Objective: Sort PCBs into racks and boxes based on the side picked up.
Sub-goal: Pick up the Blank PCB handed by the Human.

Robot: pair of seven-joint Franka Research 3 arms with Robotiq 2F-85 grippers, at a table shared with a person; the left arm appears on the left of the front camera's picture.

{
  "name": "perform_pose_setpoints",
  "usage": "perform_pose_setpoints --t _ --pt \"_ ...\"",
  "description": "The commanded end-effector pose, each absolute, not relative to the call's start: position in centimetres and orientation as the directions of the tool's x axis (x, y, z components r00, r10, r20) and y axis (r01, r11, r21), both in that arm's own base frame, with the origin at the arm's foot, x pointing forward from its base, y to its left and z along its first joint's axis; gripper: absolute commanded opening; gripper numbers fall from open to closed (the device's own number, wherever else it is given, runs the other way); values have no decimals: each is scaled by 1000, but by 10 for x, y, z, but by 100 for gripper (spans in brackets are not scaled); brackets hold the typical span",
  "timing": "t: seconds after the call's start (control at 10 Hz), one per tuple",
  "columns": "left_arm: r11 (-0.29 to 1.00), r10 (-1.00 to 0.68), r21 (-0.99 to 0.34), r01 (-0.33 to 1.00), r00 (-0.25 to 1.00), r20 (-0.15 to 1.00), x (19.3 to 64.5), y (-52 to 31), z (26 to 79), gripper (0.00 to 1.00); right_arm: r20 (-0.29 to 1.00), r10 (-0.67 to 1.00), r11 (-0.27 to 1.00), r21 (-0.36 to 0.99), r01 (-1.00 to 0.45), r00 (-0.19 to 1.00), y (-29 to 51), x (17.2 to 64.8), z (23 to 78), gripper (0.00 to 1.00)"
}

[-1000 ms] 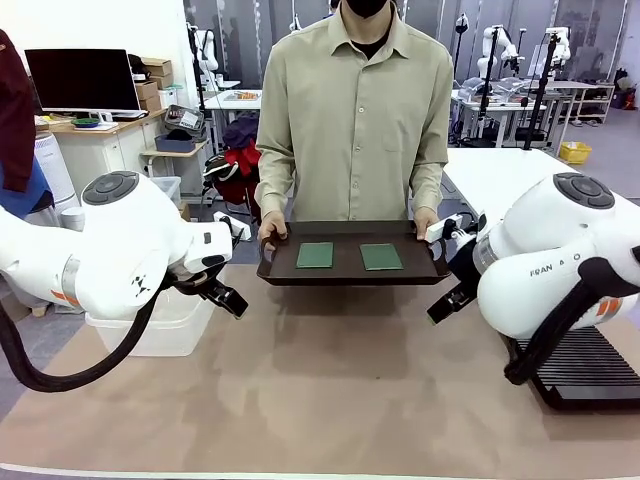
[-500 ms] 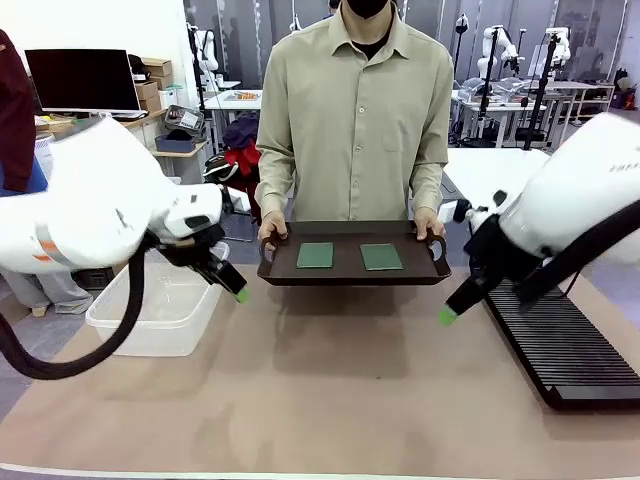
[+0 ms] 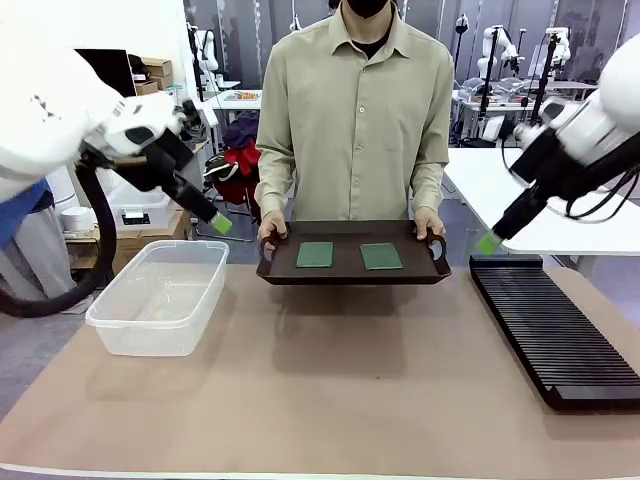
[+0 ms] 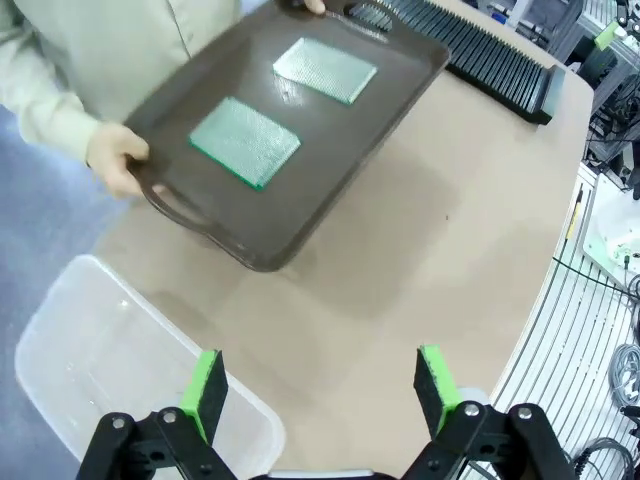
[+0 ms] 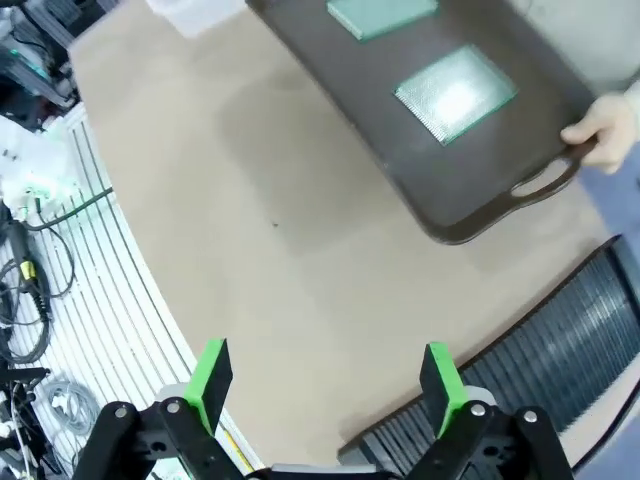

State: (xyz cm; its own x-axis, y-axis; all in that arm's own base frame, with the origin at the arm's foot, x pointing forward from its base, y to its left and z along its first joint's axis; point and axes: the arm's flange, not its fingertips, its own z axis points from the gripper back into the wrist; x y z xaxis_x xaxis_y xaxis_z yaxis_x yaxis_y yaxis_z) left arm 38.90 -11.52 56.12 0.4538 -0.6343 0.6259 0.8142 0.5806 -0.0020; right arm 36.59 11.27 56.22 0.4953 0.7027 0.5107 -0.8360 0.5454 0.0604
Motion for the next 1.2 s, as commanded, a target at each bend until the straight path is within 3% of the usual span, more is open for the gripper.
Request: perform_pose_setpoints --t 0.0,0.5,0.6,0.7,1.1 --pt "537 -646 1 844 410 644 395 -100 570 100 546 715 510 20 -860 436 94 364 584 100" --pt "488 -643 90 868 288 710 397 -64 589 100 711 606 543 -43 -839 356 28 371 625 100" --pt "508 -639 102 855 295 710 396 -63 583 100 778 514 634 -62 -771 360 17 375 618 100" --pt "506 -666 94 857 319 674 397 -70 596 100 655 646 551 -46 -834 391 40 364 629 100" --pt "505 -672 110 856 310 673 395 -71 596 100 731 585 547 -37 -836 351 15 374 626 100"
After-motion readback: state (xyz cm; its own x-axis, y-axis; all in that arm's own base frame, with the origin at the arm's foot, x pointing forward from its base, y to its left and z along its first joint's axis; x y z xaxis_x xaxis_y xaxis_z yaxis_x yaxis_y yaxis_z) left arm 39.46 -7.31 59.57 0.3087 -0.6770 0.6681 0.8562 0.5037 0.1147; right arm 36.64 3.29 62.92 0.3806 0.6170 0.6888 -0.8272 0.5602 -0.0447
